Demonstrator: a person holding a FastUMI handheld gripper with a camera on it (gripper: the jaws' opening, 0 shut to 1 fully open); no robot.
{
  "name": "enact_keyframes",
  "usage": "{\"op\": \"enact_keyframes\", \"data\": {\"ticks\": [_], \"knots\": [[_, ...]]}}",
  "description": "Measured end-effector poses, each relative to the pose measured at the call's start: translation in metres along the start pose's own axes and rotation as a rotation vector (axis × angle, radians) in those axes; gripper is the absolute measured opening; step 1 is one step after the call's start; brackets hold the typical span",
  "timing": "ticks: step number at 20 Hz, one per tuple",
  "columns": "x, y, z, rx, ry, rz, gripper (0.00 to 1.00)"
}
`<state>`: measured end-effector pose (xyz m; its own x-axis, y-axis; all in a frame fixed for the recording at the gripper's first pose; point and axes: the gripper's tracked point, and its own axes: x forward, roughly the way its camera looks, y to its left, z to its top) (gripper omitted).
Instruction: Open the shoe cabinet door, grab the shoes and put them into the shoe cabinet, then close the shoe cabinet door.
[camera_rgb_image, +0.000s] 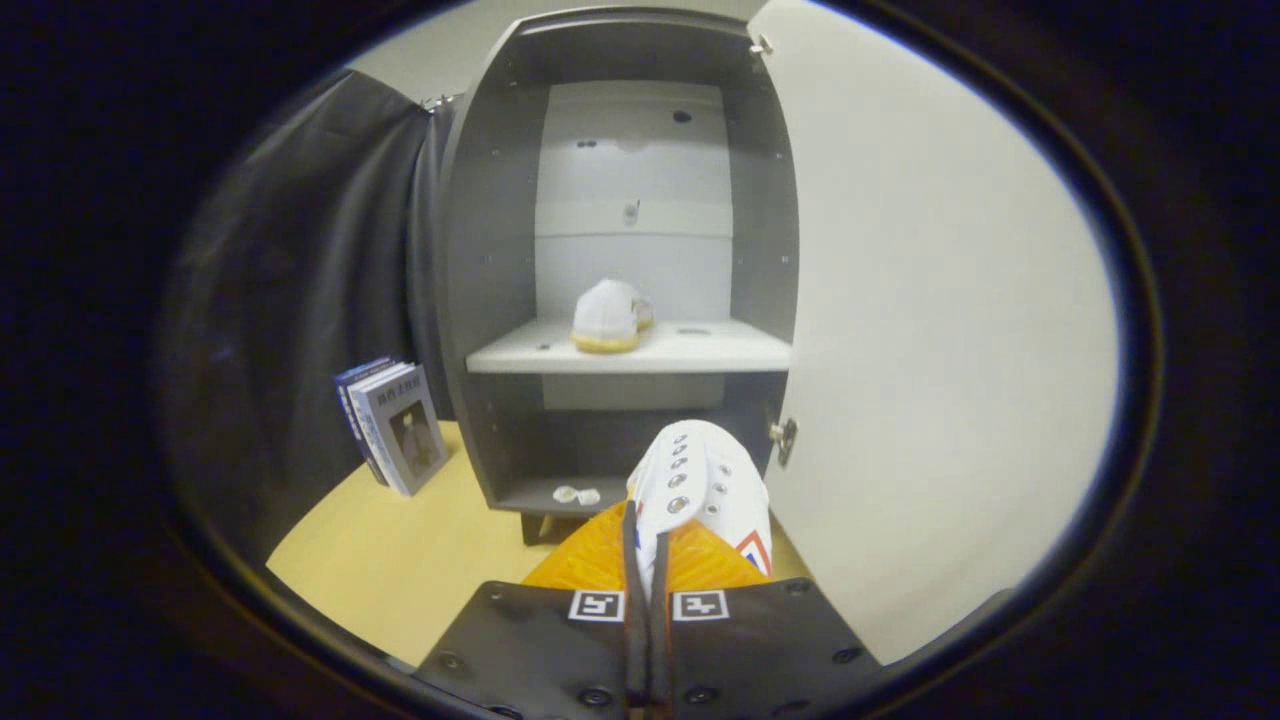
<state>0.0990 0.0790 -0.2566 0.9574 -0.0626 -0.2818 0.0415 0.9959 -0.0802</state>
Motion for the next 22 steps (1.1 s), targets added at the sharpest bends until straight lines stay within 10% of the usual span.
{"op": "enact_keyframes", "data": {"ticks": [9,22], "knots": [[0.115,-0.019,0.109,-0.073,-0.049,0.027,0.03],[0.286,-0.026,0.113,-0.161,0.076,0.099,0.03]]}}
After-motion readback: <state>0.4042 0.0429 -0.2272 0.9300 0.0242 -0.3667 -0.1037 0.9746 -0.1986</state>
